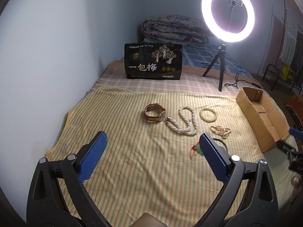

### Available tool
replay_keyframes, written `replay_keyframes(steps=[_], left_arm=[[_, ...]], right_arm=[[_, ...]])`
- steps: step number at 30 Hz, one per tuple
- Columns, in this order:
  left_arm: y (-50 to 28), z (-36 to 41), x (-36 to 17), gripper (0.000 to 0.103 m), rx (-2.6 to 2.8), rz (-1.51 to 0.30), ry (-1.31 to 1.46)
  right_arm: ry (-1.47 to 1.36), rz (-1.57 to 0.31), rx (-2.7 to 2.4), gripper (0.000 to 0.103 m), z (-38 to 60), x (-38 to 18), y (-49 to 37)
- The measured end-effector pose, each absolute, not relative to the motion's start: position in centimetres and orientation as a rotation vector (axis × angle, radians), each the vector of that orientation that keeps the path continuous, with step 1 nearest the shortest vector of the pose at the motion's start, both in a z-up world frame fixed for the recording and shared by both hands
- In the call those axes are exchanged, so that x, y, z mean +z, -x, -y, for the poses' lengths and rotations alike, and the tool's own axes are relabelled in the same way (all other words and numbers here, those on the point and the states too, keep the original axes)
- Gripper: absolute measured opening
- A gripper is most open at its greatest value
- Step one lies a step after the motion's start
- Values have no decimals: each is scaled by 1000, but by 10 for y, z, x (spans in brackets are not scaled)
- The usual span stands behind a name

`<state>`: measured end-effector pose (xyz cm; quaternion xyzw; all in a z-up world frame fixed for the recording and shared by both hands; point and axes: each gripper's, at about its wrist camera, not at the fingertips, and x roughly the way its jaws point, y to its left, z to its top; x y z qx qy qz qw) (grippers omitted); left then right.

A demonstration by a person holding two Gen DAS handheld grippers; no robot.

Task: Organize jewelry
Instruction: 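Move right tool toward blue bangle while left tool approaches green jade pendant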

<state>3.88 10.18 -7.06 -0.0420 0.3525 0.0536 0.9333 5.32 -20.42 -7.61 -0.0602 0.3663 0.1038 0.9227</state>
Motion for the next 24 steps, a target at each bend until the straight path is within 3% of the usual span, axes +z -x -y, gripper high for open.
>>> replay_keyframes(steps=[3, 7, 9, 18, 24], left_arm=[[-47, -109, -81, 82, 99, -769, 103], [-54, -114, -91, 79, 69, -814, 137], [-58, -113, -96, 68, 44, -841, 149], [-85, -94, -120, 49, -82, -971, 225], [-99, -75, -134, 42, -136, -1019, 219]], right_arm=[[150, -787, 275, 88, 190, -90, -58], [237, -782, 309, 83, 172, -98, -61], [251, -802, 331, 80, 167, -102, -68], [111, -1022, 443, 39, 159, -141, -120], [76, -1095, 489, 29, 144, -162, -140]])
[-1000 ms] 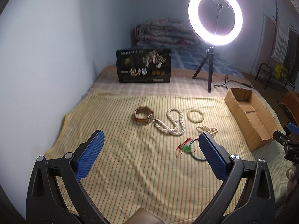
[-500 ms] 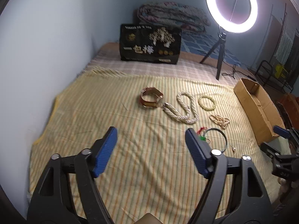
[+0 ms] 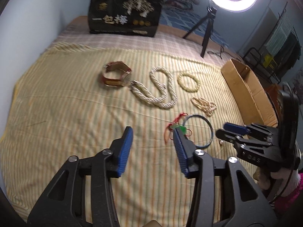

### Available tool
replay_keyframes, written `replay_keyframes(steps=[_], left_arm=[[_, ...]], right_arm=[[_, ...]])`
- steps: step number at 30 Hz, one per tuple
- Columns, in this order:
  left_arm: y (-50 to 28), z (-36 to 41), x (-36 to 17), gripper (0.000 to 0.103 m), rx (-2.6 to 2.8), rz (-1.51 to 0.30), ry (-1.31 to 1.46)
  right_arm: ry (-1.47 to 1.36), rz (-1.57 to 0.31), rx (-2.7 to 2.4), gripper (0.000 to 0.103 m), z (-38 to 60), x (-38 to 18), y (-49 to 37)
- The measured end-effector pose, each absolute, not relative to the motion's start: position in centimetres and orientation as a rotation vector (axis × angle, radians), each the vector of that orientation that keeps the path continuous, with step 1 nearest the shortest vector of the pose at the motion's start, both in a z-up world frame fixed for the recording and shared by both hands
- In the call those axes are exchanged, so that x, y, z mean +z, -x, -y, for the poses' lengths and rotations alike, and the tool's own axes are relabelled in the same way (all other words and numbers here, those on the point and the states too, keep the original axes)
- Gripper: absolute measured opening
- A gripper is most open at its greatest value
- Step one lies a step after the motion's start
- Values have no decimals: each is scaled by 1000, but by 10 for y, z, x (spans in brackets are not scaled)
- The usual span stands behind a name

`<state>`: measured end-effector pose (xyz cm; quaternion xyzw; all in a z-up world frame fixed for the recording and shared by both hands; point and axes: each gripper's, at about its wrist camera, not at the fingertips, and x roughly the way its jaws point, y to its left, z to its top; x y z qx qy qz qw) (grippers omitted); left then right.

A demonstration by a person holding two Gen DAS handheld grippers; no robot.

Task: Organize jewelry
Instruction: 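Move right tool toward blue bangle while left tool approaches green jade pendant, then close right tool on blue bangle while left tool grasps green jade pendant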

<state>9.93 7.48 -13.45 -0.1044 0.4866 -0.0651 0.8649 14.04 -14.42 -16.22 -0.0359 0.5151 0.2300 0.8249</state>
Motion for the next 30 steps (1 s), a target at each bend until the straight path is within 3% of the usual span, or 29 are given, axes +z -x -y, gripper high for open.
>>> replay_keyframes(steps=[6, 17, 30], left_arm=[[-110, -58, -147, 33, -182, -1059, 216], [-119, -41, -163, 33, -202, -1098, 194], [-131, -30, -174, 33, -199, -1126, 190]], right_arm=[[60, -1121, 502, 28, 136, -171, -152], [145, -1109, 505, 22, 127, -179, -157], [266, -1074, 464, 8, 129, -180, -154]])
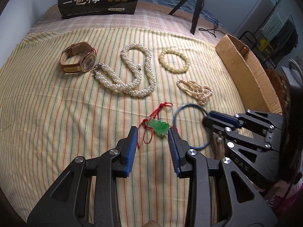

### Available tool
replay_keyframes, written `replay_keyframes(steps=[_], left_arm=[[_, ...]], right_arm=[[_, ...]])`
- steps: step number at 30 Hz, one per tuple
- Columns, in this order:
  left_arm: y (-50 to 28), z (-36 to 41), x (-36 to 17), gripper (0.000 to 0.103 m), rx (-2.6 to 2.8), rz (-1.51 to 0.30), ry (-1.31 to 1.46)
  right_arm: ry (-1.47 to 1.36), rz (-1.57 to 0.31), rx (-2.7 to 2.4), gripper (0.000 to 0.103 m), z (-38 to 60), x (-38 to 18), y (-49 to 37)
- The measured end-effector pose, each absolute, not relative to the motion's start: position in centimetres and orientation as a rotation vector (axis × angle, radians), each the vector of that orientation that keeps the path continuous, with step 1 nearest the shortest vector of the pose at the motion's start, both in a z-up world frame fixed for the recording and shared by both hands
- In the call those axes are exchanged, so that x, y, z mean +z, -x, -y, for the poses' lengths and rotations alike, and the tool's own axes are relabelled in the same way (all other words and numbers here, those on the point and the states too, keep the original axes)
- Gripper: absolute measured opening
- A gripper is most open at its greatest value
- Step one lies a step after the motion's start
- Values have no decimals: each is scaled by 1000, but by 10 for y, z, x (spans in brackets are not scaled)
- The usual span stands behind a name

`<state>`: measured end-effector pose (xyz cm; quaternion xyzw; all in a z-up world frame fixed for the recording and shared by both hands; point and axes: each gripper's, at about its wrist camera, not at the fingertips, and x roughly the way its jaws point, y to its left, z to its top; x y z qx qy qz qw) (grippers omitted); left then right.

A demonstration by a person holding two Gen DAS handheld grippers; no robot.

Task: Organize jewelry
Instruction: 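Close right tool on blue bangle while left tool grasps green jade pendant, then carry bangle in right tool and pendant in left tool over cardboard box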

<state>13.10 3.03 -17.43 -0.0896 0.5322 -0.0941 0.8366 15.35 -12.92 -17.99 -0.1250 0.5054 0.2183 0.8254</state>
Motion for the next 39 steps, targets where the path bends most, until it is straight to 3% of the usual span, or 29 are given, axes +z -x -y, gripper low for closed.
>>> replay_keyframes(steps=[22, 26, 39], left_arm=[[-144, -15, -188, 35, -190, -1131, 145], [-144, -10, -189, 30, -185, -1118, 115], [-139, -18, -173, 29, -175, -1070, 149]], right_arm=[[340, -1049, 427, 5, 133, -181, -149], [343, -1045, 423, 5, 132, -181, -147], [286, -1016, 449, 3, 136, -169, -144]])
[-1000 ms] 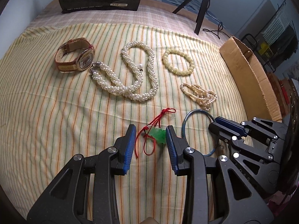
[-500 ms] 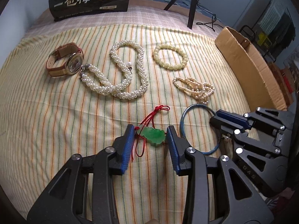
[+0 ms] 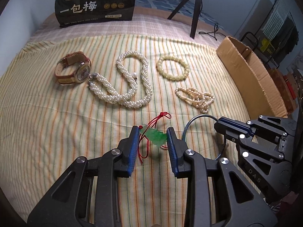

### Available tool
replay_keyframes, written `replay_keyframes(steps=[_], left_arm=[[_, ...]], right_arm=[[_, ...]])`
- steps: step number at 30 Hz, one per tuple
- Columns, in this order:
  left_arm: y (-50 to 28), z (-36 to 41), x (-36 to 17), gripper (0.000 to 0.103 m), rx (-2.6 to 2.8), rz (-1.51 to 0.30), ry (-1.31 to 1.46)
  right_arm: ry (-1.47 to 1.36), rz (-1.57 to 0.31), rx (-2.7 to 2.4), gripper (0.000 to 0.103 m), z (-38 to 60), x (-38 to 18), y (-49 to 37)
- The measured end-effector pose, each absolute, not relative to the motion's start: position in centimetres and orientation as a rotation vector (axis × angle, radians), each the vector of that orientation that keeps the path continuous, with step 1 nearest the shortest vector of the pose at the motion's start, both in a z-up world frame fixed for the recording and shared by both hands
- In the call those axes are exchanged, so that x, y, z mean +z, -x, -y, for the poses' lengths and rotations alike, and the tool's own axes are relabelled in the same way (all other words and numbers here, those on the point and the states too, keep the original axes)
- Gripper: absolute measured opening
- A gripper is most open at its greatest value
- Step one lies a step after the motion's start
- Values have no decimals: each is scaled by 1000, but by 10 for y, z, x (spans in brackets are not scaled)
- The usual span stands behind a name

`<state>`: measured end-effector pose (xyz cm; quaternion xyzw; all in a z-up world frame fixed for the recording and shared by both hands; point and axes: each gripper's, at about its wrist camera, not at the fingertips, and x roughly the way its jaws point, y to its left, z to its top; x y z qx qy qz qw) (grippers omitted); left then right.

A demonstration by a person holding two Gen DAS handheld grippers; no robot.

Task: Organize jewelry
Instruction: 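Carry bangle in right tool and pendant in left tool over cardboard box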

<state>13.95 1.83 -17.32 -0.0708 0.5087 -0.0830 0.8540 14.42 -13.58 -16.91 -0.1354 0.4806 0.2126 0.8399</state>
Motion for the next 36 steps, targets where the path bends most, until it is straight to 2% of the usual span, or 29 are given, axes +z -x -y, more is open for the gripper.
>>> replay_keyframes(steps=[15, 36], left_arm=[[-124, -20, -133, 29, -172, -969, 172], [-106, 19, -81, 29, -252, -866, 176]], right_arm=[[227, -893, 434, 2, 147, -124, -133], [133, -755, 372, 2, 188, -68, -118]])
